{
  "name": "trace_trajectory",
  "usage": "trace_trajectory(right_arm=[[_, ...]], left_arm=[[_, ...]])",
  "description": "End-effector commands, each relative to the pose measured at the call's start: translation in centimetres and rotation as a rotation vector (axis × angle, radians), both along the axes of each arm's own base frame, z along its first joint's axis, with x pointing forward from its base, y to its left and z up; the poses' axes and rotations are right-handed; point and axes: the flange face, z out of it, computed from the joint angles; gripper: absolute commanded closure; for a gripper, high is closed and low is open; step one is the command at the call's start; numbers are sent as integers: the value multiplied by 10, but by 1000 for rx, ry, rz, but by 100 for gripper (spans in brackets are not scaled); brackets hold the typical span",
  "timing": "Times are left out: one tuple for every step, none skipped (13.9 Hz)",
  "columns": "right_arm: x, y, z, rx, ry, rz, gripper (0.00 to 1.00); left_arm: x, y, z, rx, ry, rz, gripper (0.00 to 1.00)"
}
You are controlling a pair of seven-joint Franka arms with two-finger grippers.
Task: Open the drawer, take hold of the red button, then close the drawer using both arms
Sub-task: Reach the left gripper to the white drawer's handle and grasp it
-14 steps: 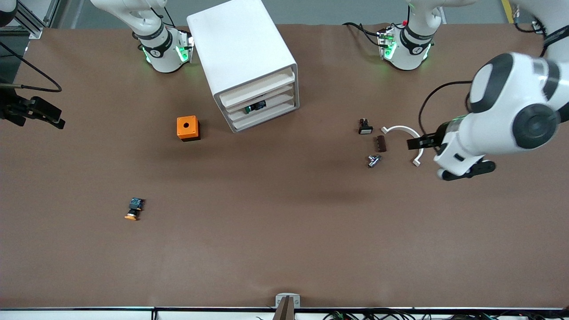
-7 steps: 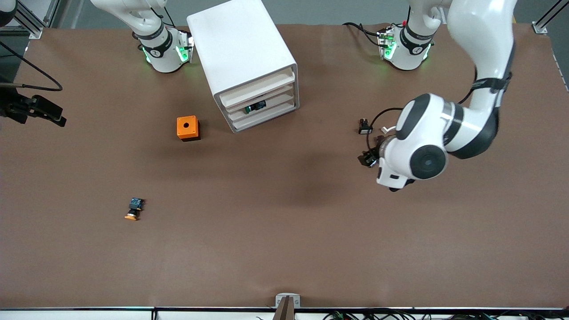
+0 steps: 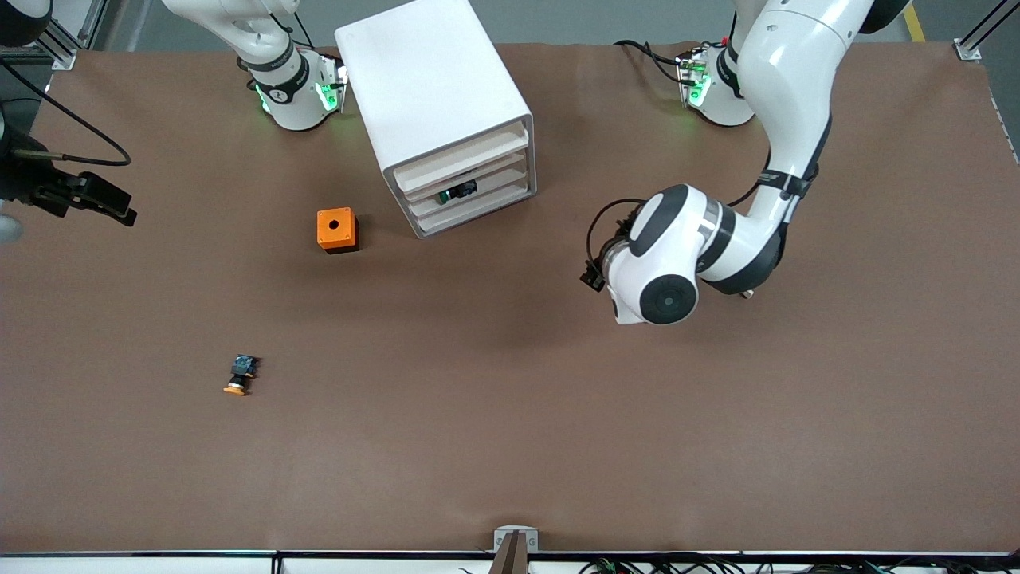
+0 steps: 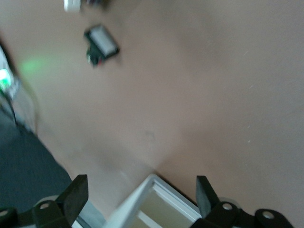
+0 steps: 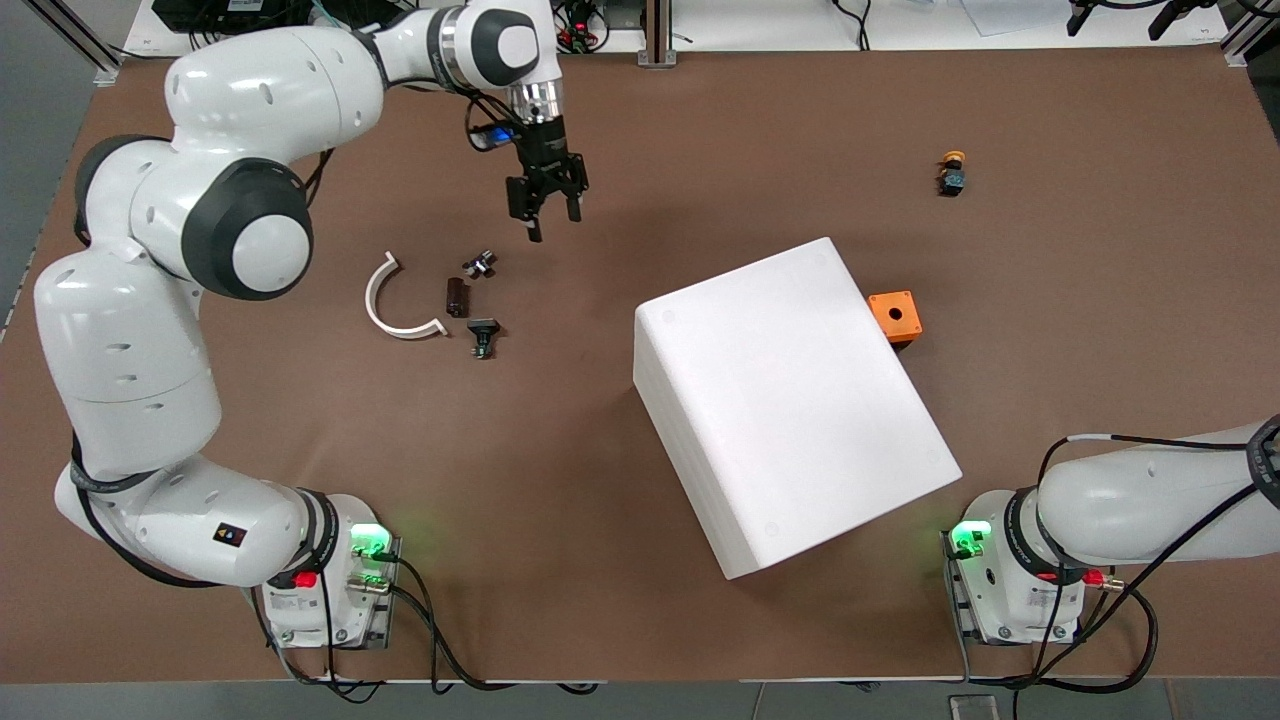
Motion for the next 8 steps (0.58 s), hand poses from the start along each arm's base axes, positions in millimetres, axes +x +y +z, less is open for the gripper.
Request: trace_trajectory(right_arm=[[-2, 16, 0, -5, 10, -53, 0], [-3, 25, 0, -6, 8, -54, 0], [-2, 32, 0, -6, 8, -62, 0], [1, 37, -6, -5, 13, -83, 0], [3, 43, -9, -4, 16, -109, 0], [5, 56, -14, -6, 23, -111, 0], [7, 64, -19, -7, 30, -123, 0], [10, 69, -23, -7, 28, -153, 0]], left_arm=[[-8, -21, -16, 83, 110, 199, 0], [-17, -33, -23, 106, 150, 243, 0], [-21, -39, -28, 113, 193, 289, 0], [-25, -47, -33, 105, 266, 357, 0], [-27, -53, -40, 101, 351, 435, 1], [-29, -57, -49, 110, 423, 497, 1], [-31, -62, -57, 131, 487, 552, 3], [-37, -69, -67, 182, 536, 598, 7]])
